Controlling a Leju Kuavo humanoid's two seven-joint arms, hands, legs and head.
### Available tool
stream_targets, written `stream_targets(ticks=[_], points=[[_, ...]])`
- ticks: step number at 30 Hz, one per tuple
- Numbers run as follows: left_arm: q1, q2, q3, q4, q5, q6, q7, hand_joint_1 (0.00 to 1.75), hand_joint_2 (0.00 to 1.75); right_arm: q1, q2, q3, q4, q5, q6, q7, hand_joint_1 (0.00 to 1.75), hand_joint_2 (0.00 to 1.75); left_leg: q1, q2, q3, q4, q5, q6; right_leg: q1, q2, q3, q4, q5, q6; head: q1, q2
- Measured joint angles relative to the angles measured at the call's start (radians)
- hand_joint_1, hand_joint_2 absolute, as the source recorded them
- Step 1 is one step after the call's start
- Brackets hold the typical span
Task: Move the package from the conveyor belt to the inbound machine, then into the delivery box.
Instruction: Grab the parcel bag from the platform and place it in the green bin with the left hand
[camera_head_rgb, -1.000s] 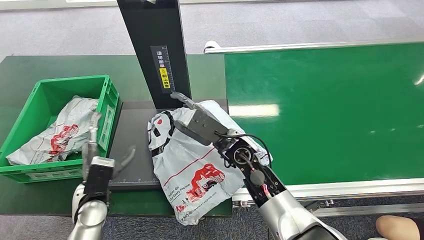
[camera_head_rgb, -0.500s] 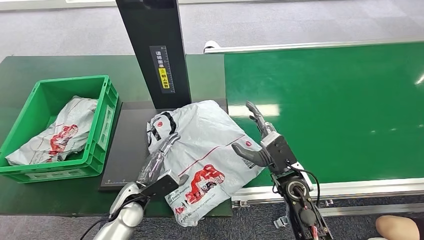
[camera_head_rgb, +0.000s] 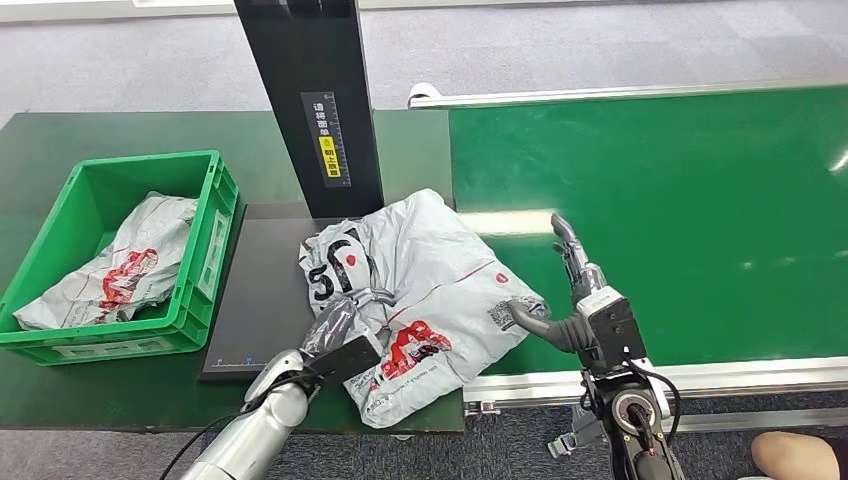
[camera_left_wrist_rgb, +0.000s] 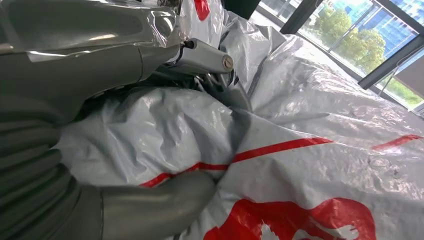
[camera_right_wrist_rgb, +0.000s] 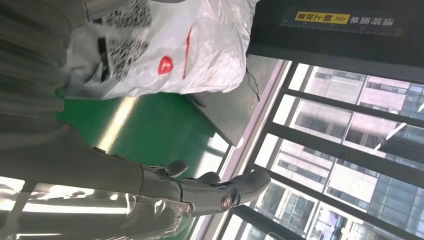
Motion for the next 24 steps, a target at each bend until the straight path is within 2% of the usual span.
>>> stream_targets(ticks=[5,9,21,24], points=[[-0.020,-0.001,-0.007,0.027,0.023,0.040,-0.024,1.75,1.75,0.021,-0.004,-0.024,-0.025,-0.003,-0.009,-0.001,0.00,1.75,0.000,0.000,0.001,0.000,0.000,0.000,0.000,0.000,0.001,0.000,0.000,0.000,0.000,0.000],[-0.010,0.001,-0.008,0.000,0.063,0.119,-0.059,1.75,1.75,0.035,-0.006,-0.041,-0.040,-0.003,-0.014,-0.001,0.00,1.75,0.000,0.001,0.001,0.000,0.000,0.000,0.000,0.000,0.001,0.000,0.000,0.000,0.000,0.000],[0.094,0.071,0.050,-0.457,0.173,0.346,-0.099,1.75,1.75,0.074,-0.014,-0.068,-0.043,0.000,-0.044,-0.002,0.00,1.75,0.000,0.001,-0.002,0.000,0.000,0.000,0.000,0.000,-0.002,0.000,0.000,0.000,0.000,0.000],[0.099,0.094,0.074,-0.531,0.178,0.360,-0.098,1.75,1.75,0.081,-0.015,-0.074,-0.043,0.000,-0.049,-0.003,0.00,1.75,0.000,0.001,-0.002,0.000,0.000,0.000,0.000,0.000,-0.002,0.000,0.000,0.000,0.000,0.000]])
